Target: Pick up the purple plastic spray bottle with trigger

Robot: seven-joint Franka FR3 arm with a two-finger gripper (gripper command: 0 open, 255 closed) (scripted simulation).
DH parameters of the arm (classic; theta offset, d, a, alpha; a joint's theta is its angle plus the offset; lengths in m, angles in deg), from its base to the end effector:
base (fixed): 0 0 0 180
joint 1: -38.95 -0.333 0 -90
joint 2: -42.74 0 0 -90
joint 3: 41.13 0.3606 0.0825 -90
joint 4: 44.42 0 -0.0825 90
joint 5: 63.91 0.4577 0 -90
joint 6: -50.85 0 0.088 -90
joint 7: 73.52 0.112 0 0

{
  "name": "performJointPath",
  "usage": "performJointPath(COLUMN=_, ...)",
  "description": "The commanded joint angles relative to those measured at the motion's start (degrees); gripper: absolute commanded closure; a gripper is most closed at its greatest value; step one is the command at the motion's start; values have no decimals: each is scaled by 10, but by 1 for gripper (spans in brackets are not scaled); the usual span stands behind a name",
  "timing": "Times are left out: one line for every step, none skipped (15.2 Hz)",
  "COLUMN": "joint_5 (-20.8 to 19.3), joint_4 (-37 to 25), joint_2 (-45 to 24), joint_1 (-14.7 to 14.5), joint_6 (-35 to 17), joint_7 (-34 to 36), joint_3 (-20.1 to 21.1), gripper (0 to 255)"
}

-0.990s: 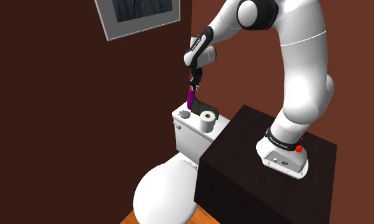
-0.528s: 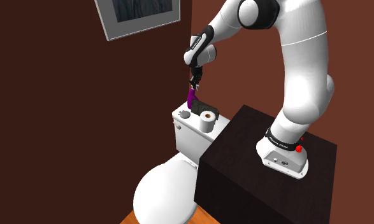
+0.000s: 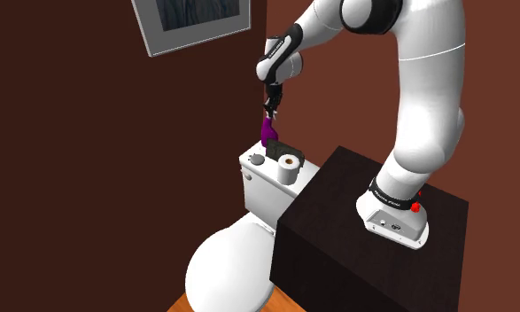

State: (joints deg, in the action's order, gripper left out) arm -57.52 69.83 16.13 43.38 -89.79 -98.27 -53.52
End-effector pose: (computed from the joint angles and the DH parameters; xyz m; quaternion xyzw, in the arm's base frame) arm 0.6491 -0.1925 0.2101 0.9992 0.0375 0.0002 0.0135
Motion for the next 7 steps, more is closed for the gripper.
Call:
performJointPath(joint_5=-3, joint_4=-3, joint_2=10, joint_1=-1, joint_6=13, joint_7=2, joint_3=-2, gripper=255)
performJointPath(joint_5=-5, joint_4=-3, joint_2=16, joint_1=-2, joint_6=19, joint_7=3, joint_3=-3, gripper=255)
performJointPath(joint_5=-7, joint_4=-4, joint_2=21, joint_1=-3, joint_6=25, joint_7=4, joint_3=-4, gripper=255)
performJointPath(joint_5=-8, joint_4=-5, joint_2=27, joint_1=-4, joint_6=31, joint_7=5, joint_3=-5, gripper=255)
performJointPath(joint_5=-10, joint_4=-5, joint_2=32, joint_1=-4, joint_6=37, joint_7=6, joint_3=-6, gripper=255)
performJointPath(joint_5=-10, joint_4=-5, joint_2=33, joint_1=-4, joint_6=38, joint_7=6, joint_3=-7, gripper=255)
performJointPath(joint_5=-10, joint_4=-5, joint_2=33, joint_1=-4, joint_6=38, joint_7=6, joint_3=-7, gripper=255)
